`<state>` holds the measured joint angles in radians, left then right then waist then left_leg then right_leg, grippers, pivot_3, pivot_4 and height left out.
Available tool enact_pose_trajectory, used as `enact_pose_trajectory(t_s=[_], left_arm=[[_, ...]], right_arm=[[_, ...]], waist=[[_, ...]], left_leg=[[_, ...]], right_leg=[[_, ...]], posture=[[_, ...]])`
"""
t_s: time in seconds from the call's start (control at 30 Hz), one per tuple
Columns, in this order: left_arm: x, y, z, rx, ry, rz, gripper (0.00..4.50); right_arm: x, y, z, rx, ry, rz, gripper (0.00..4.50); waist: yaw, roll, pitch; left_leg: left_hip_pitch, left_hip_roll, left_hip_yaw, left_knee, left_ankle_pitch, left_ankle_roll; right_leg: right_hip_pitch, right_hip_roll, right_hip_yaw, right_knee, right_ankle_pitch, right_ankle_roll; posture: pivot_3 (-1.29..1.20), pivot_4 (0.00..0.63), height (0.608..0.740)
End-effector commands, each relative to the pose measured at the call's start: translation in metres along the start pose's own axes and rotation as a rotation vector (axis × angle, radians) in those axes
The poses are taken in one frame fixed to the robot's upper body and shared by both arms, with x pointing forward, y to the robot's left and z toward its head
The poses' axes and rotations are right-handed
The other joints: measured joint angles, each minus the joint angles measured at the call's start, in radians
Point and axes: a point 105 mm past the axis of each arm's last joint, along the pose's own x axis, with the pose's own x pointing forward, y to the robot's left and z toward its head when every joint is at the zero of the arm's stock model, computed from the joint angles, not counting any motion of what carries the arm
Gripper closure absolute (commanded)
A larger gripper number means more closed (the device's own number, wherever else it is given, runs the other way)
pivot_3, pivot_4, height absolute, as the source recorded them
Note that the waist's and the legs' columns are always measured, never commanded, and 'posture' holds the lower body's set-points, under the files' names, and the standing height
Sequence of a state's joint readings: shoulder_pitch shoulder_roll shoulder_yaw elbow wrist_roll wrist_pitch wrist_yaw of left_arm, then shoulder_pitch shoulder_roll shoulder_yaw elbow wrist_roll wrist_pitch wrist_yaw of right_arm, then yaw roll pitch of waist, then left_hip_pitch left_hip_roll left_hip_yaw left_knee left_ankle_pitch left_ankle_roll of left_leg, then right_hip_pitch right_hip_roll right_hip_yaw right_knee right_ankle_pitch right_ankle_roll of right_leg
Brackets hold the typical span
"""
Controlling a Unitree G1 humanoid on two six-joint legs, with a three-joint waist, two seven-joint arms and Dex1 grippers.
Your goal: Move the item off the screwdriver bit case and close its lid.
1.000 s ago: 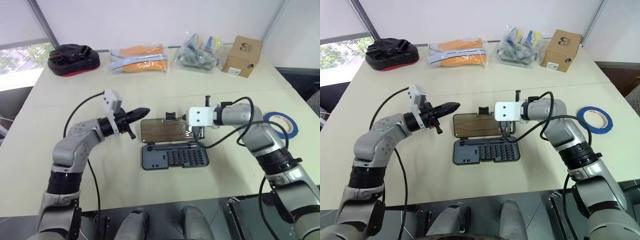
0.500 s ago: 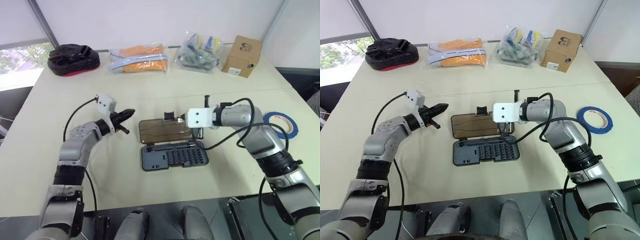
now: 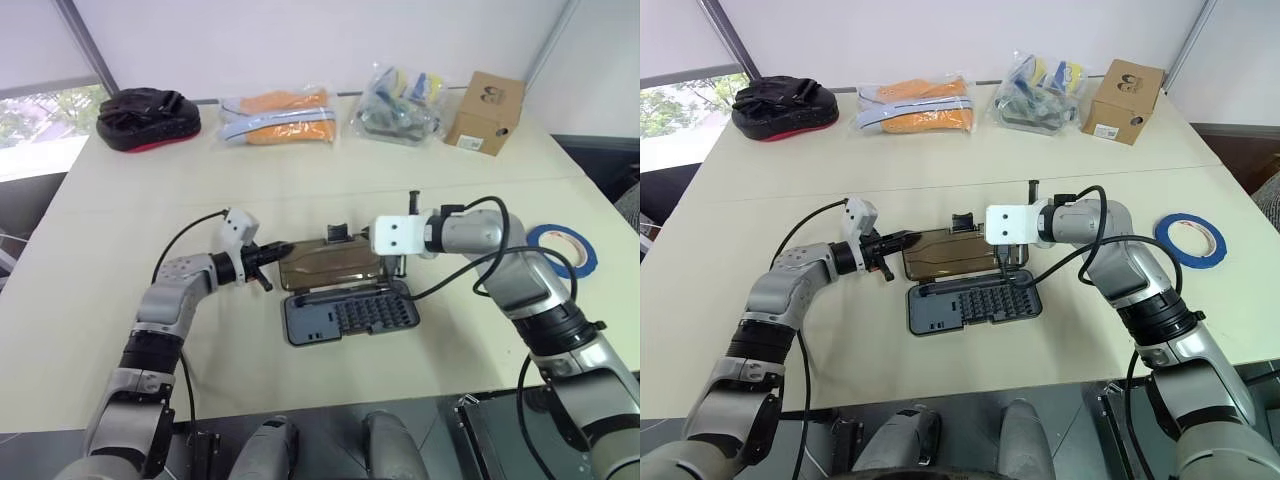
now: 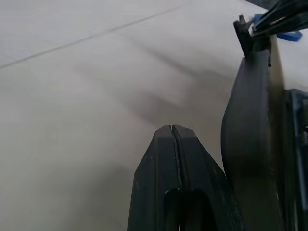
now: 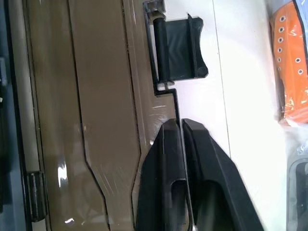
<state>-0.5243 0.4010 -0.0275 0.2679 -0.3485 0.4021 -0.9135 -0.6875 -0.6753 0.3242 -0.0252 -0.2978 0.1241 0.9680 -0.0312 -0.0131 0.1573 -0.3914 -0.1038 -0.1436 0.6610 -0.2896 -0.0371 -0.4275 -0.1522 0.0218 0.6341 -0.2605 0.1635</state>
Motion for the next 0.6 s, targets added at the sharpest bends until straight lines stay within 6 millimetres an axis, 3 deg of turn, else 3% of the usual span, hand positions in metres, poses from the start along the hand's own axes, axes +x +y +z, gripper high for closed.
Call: enact_pose_trajectory(t_s=[0.03, 0.17, 0.4, 0.6], left_arm=[[0.003, -0.008, 0.012, 0.033, -0.028, -0.041, 4.50], [0.004, -0.009, 0.014, 0.034, -0.033, -0.048, 4.50], [0.006, -0.030, 0.024, 0.036, -0.050, -0.178, 4.50], [-0.003, -0.055, 0.026, 0.066, 0.011, -0.347, 4.50]], right_arm=[[-0.010, -0.014, 0.007, -0.035, -0.006, -0.055, 2.54], [-0.026, -0.027, 0.007, 0.001, 0.010, -0.033, 0.45], [-0.071, -0.055, 0.013, 0.181, -0.008, -0.021, 0.45], [-0.086, -0.068, 0.012, 0.278, -0.017, -0.067, 0.45]], waist=[[0.001, 0.000, 0.000], [0.004, 0.000, 0.000], [0.016, 0.000, 0.000], [0.017, 0.000, 0.000]], left_leg=[[0.000, 0.000, 0.000, 0.000, 0.000, 0.000], [0.000, 0.000, 0.000, 0.000, 0.000, 0.000], [-0.001, 0.000, 0.000, 0.001, 0.000, 0.000], [-0.001, 0.000, 0.000, 0.001, 0.000, 0.000]], right_leg=[[0.000, 0.000, 0.000, 0.000, 0.000, 0.000], [0.000, 0.000, 0.000, 0.000, 0.000, 0.000], [0.000, 0.000, 0.000, 0.000, 0.000, 0.000], [0.000, -0.001, 0.000, 0.000, 0.000, 0.000]], posture=[[0.00, 0.150, 0.740], [0.00, 0.150, 0.740], [0.00, 0.150, 0.740], [0.00, 0.150, 0.740]])
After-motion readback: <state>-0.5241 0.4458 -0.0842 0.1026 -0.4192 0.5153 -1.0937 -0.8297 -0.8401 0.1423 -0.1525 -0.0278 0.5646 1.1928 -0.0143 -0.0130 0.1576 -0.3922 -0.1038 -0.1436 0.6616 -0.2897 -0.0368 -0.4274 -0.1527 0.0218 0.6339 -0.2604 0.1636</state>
